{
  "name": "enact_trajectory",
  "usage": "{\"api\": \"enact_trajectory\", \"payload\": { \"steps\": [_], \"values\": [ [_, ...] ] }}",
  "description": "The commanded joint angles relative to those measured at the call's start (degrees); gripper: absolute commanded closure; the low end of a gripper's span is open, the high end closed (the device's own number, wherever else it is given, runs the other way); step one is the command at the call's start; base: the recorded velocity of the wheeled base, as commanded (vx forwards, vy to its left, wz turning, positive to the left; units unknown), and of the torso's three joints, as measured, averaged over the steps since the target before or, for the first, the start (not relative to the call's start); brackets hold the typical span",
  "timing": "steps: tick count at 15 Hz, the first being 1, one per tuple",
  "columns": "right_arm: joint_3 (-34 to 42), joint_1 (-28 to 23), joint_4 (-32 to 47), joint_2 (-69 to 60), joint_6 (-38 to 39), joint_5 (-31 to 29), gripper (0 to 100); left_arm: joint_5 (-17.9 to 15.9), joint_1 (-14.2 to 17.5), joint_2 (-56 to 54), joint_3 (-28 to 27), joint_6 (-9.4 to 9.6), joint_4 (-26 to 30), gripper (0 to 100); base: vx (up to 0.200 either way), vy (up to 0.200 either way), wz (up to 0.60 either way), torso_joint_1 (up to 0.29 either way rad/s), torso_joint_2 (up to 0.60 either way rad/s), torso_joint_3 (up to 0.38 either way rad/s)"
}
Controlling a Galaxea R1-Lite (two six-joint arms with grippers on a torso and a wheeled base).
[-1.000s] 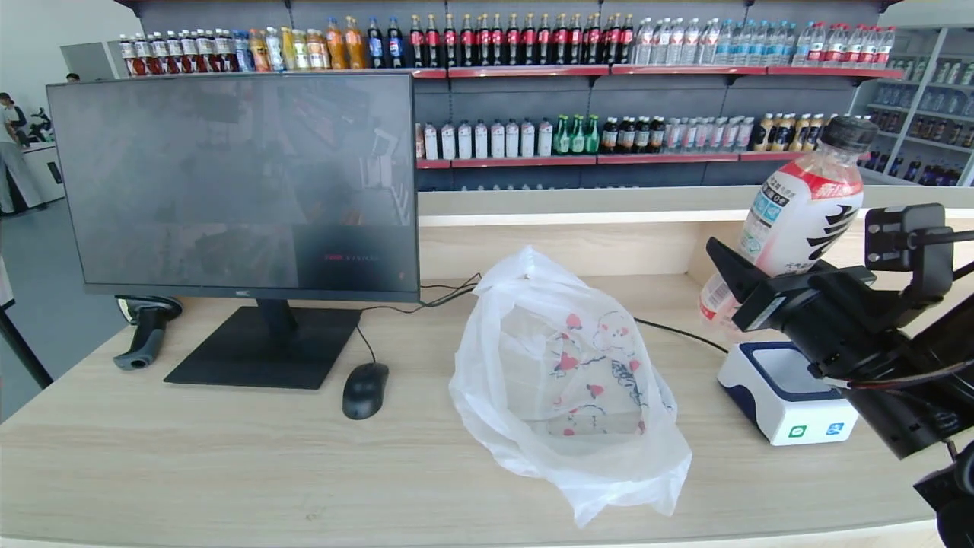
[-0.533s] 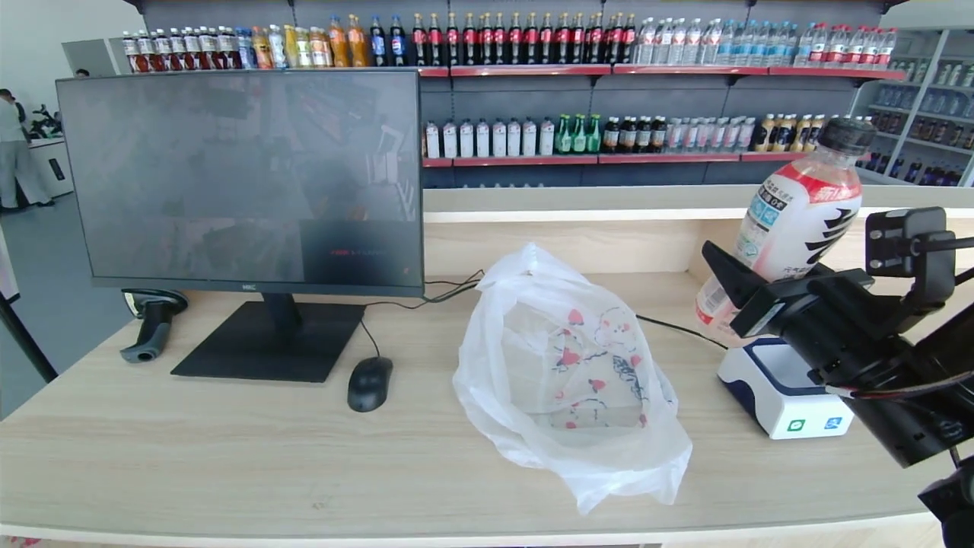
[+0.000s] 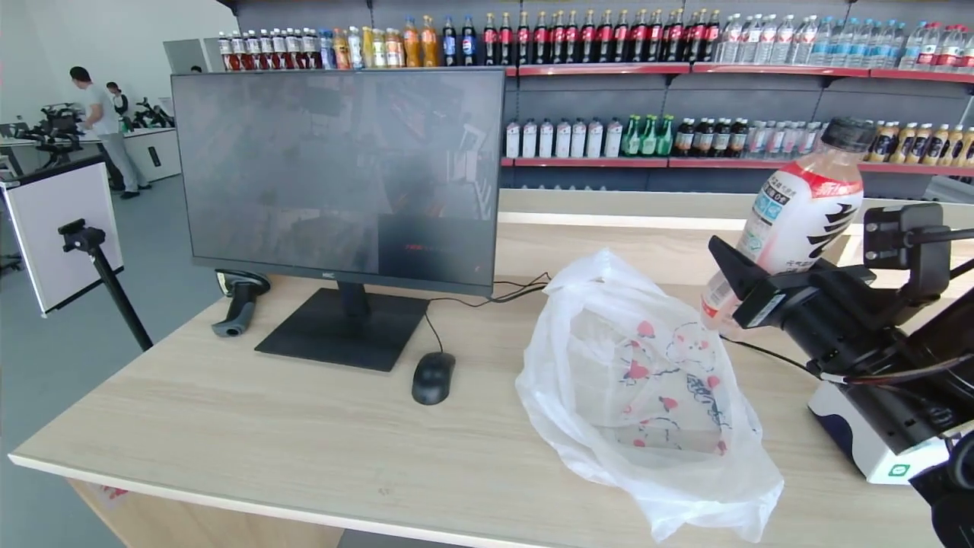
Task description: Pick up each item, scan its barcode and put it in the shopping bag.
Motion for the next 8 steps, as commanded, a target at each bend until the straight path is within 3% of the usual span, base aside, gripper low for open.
{"api": "enact_trajectory", "payload": {
  "steps": [1, 8],
  "values": [
    [-2.43, 0.75, -0.12, 3.87, -0.15, 0.09, 100, 0.02, 0.00, -0.02, 0.00, 0.01, 0.00, 0, 0.000, 0.000, 0.00, 0.000, 0.00, 0.000],
    [-8.93, 5.94, -0.12, 15.12, 0.02, 0.35, 100, 0.02, 0.00, -0.02, 0.00, 0.10, 0.00, 0, 0.000, 0.000, 0.00, 0.000, 0.00, 0.000]
  ]
}}
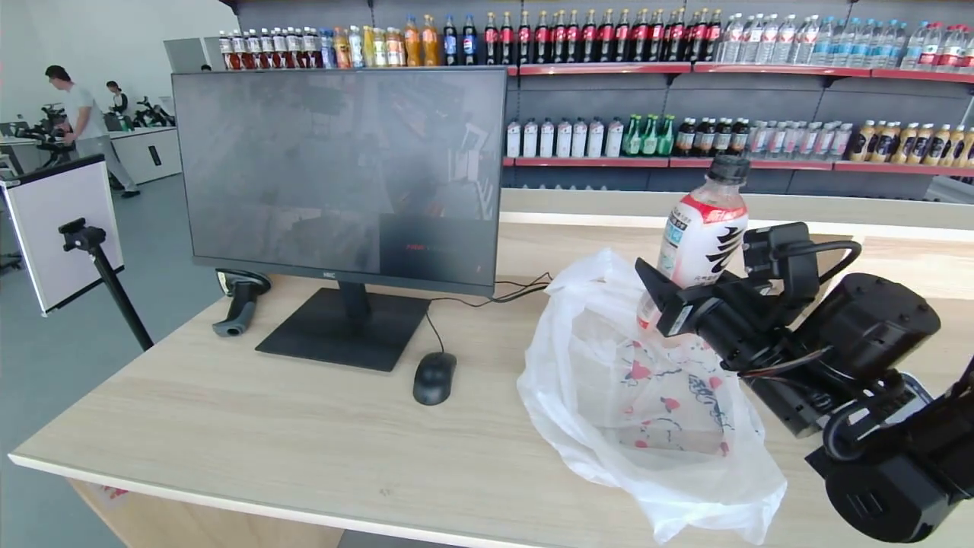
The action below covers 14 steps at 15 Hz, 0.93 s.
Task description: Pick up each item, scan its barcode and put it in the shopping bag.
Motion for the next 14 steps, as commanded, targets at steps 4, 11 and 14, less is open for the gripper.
{"api": "enact_trajectory", "payload": {
  "steps": [4, 11, 14],
  "values": [
    [-5.37, 2.63, -0.09, 8.81, 0.11, 0.00, 100, 0.00, 0.00, -0.02, 0.00, -0.09, 0.00, 0, 0.000, 0.000, 0.00, 0.000, 0.00, 0.000],
    [-8.01, 2.89, -0.09, 12.06, 0.37, 0.00, 100, 0.00, 0.00, -0.02, 0.00, -0.09, 0.00, 0, 0.000, 0.000, 0.00, 0.000, 0.00, 0.000],
    [-8.97, 3.77, -0.09, 13.47, 0.99, 0.00, 100, 0.00, 0.00, -0.02, 0.00, -0.09, 0.00, 0, 0.000, 0.000, 0.00, 0.000, 0.00, 0.000]
  ]
}}
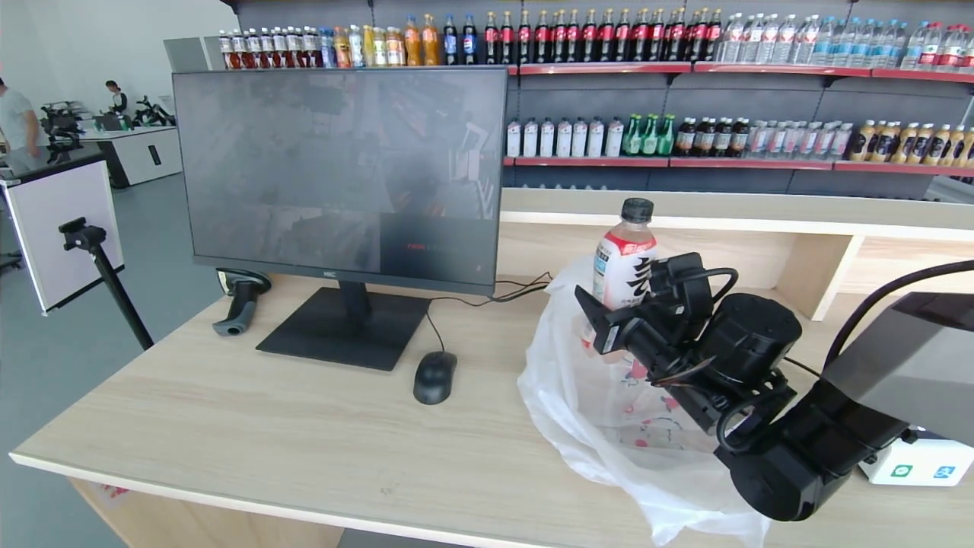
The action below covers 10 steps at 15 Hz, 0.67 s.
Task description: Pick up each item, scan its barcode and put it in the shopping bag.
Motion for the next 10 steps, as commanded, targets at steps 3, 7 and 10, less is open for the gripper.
{"api": "enact_trajectory", "payload": {
  "steps": [3, 7, 10],
  "values": [
    [-0.55, -0.08, -0.08, 2.02, 0.23, -0.01, 100, 0.00, 0.00, -0.02, 0.00, 0.02, 0.00, 0, 0.000, 0.000, 0.00, 0.000, 0.00, 0.000],
    [-0.64, -0.52, -0.08, 4.40, 0.58, -0.01, 100, 0.00, 0.00, -0.02, 0.00, -0.06, 0.00, 0, 0.000, 0.000, 0.00, 0.000, 0.00, 0.000],
    [-0.82, -0.52, -0.08, 5.36, 0.75, -0.01, 100, 0.00, 0.00, -0.02, 0.00, 0.02, 0.00, 0, 0.000, 0.000, 0.00, 0.000, 0.00, 0.000]
  ]
}}
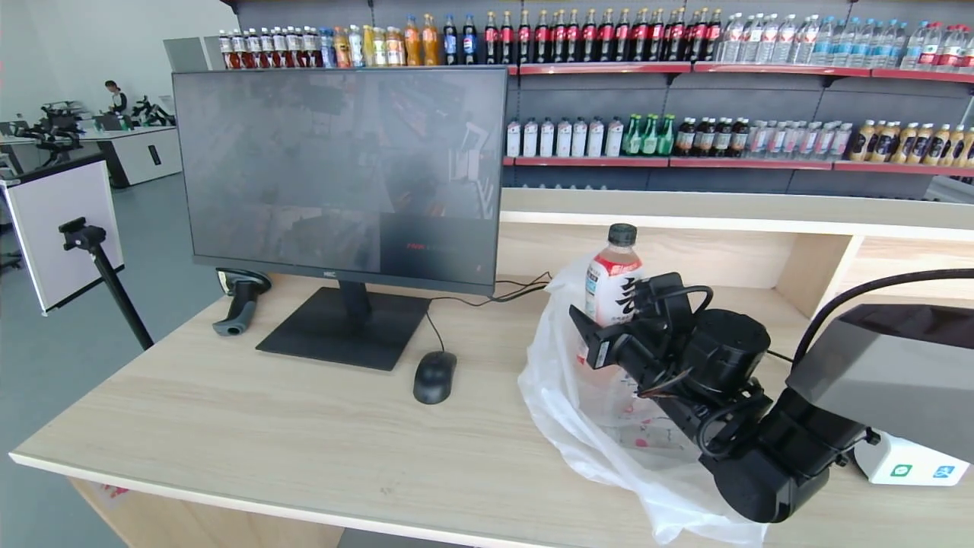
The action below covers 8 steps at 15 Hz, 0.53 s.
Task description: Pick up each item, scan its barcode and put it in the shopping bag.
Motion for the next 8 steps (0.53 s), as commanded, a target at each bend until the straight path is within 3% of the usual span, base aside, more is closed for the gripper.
{"api": "enact_trajectory", "payload": {
  "steps": [1, 8],
  "values": [
    [-0.07, 0.03, -0.06, 0.88, -0.01, -0.01, 100, 0.00, 0.00, -0.02, 0.00, 0.00, 0.00, 0, 0.000, 0.000, 0.00, 0.000, 0.00, 0.000],
    [1.16, 0.03, -0.06, 2.20, 0.07, -0.01, 100, 0.00, -0.09, -0.02, 0.00, 0.09, 0.00, 0, 0.000, 0.000, 0.00, 0.000, 0.00, 0.000]
  ]
}}
